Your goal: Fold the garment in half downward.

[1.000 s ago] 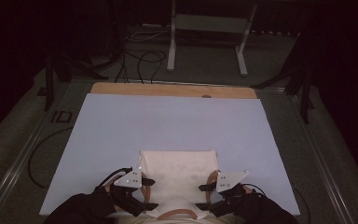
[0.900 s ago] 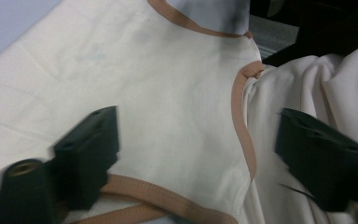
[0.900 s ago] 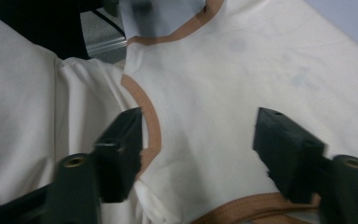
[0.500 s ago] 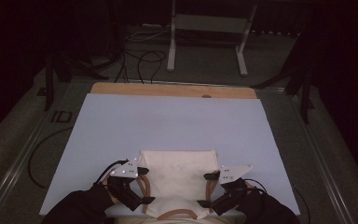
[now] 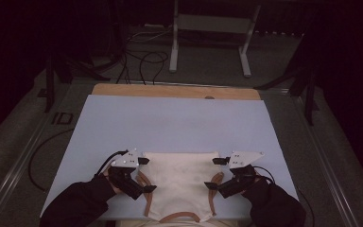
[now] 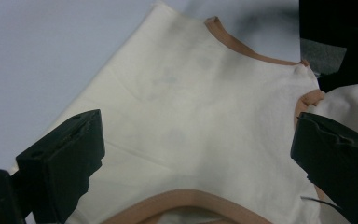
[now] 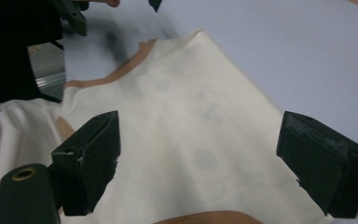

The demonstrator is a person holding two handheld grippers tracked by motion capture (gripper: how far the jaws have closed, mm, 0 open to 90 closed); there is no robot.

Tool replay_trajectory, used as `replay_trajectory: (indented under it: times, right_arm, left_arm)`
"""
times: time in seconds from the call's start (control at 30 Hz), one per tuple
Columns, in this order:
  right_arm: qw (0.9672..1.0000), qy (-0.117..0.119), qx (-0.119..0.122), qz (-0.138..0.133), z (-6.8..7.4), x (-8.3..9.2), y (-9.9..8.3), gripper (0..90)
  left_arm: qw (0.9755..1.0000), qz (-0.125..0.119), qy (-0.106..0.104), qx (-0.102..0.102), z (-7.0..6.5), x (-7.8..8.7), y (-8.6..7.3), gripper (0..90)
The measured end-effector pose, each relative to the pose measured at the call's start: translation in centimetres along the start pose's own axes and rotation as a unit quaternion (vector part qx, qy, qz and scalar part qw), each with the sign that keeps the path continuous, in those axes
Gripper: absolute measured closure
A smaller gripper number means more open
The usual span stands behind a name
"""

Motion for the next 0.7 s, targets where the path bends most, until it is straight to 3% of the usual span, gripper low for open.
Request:
replay_trajectory:
  times: [0.2, 0.47, 0.7]
  right_arm:
    - [0.9999, -0.013, -0.010, 0.002, -1.7, 0.0, 0.7, 12.9]
    - [0.9997, -0.021, -0.009, 0.005, -2.9, -0.3, 1.1, 12.7]
    - [0.9994, -0.026, -0.016, 0.014, -4.6, -0.8, 0.8, 12.5]
  left_arm:
    - [0.9999, 0.000, 0.013, 0.001, 1.3, 0.5, 0.7, 3.9]
    - [0.9998, -0.001, 0.021, 0.003, 2.4, 0.3, 1.0, 4.2]
    - [0.9994, 0.012, 0.024, 0.021, 4.3, -0.3, 0.7, 4.6]
Point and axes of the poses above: each handheld gripper's, and its own axes: x roughly backward along the jaws, y roughly out of its top, z roughly to its left, the point moved 2 cm from there along -x, roughly forward along the jaws, and after that the axes turned 3 degrees about -x, right-handed, at the moved point
